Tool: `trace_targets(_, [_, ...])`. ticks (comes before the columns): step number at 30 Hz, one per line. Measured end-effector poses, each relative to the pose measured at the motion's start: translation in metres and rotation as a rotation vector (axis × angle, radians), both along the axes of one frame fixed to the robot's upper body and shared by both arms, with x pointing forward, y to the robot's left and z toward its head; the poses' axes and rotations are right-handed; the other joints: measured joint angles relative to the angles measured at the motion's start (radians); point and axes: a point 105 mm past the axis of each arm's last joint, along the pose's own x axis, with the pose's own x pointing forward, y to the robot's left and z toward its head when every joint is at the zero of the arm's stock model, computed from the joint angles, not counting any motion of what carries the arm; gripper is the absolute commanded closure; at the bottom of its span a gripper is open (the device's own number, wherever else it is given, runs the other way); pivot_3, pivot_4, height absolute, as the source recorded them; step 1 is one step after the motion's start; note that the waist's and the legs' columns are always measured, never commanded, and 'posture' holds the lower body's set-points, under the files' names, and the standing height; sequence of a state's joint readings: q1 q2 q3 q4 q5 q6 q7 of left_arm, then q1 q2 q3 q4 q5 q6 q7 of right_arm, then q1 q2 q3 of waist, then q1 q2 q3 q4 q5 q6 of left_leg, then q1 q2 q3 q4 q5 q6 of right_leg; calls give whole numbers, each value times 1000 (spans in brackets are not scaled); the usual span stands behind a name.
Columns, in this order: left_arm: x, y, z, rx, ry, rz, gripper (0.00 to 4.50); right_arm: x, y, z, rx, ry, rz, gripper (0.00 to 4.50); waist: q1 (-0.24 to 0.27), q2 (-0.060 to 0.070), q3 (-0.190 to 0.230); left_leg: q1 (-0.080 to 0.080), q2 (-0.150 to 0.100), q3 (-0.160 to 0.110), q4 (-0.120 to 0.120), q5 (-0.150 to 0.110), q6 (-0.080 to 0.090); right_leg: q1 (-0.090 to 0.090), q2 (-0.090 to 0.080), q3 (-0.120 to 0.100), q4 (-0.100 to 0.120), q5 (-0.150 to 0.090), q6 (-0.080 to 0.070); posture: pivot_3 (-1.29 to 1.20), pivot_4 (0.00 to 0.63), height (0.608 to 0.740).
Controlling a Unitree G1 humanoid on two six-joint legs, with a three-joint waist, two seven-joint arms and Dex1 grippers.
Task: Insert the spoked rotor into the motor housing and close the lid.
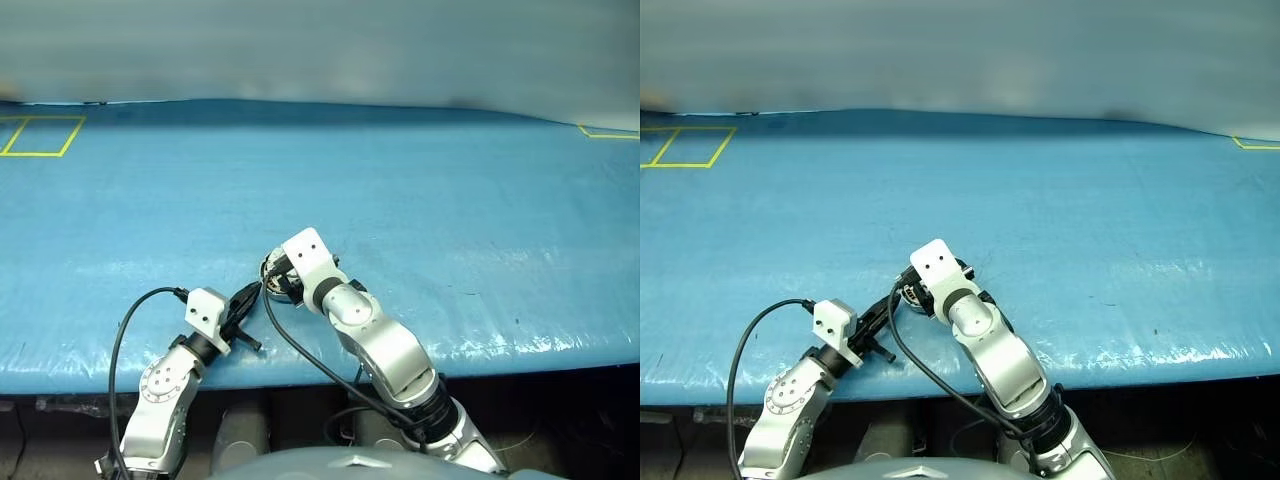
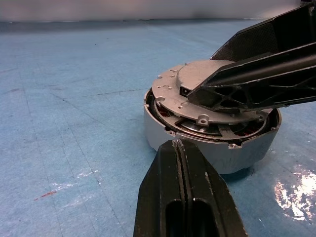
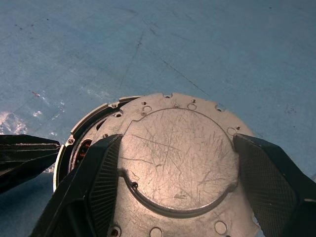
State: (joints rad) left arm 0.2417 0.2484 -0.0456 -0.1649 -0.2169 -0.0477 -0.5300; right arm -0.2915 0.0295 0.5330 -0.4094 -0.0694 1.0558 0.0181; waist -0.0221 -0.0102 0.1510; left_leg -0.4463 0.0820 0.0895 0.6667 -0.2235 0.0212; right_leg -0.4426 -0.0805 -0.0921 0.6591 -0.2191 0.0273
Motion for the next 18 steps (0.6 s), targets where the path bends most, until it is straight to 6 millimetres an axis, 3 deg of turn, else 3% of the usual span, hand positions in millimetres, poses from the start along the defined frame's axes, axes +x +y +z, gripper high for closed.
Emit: trace_targets(18, [3,-3,2,-5,-9,-19,4500,5,-10,2,21,32,12,1262,8,0,0,0,0,0,0,0,0,1,0,0,0,0,0,0,150,740])
